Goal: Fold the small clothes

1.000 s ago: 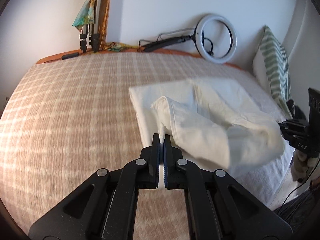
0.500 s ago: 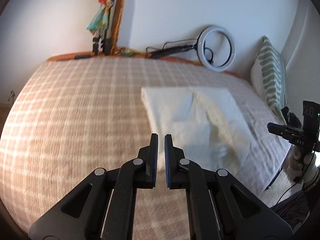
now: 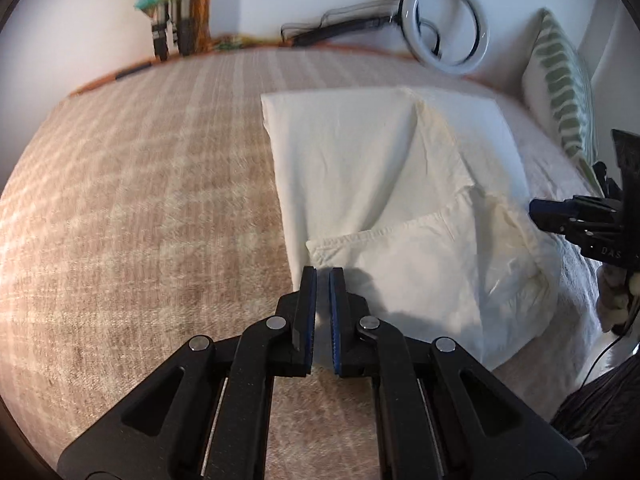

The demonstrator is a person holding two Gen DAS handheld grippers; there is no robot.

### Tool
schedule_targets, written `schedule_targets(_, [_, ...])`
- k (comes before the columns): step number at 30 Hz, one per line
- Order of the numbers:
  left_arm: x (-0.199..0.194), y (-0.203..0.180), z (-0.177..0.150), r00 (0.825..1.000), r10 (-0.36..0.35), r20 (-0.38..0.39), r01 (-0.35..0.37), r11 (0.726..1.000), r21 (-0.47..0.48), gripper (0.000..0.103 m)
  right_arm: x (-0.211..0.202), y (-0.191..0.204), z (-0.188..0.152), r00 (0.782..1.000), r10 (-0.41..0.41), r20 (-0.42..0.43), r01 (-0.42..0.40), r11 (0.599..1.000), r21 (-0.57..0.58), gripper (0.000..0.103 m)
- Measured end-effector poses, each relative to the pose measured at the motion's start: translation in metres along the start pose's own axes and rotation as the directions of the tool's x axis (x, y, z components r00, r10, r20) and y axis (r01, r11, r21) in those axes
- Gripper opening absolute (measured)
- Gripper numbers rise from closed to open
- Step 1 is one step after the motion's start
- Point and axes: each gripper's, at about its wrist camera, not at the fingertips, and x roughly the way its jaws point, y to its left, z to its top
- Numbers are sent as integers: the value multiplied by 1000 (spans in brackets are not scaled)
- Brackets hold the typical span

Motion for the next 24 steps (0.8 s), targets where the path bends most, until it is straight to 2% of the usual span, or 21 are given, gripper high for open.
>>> schedule_targets(2, [-6, 3, 3, 1000, -3, -15, 3, 1000, 12, 4, -2, -4, -1, 1000, 9, -25, -9, 1000, 5, 32])
schedule_targets(4, [-19, 11, 11, 1000, -15, 0, 15, 999, -37, 4, -8, -10, 2, 999, 23, -46, -23, 1000, 19, 32])
schedule_targets(8, [-41, 6, 46, 994, -17, 104, 20, 999, -33, 4, -32, -19, 25, 996, 62, 65, -66, 997, 50, 32])
schedule_targets(12, [-33, -4, 85, 989, -58, 137, 65, 997, -52, 4, -30, -24, 59, 989, 56, 140, -68, 994, 86, 32])
schedule_targets(18, [9, -36, 117, 989, -105, 101, 108, 994, -26, 4, 0, -10, 95, 987, 69, 145, -78, 996, 54, 32])
schedule_targets(24, [44, -50, 126, 995, -94, 37, 95, 995, -22, 4, 30, -12, 107, 993, 57, 99, -61, 998, 35, 32])
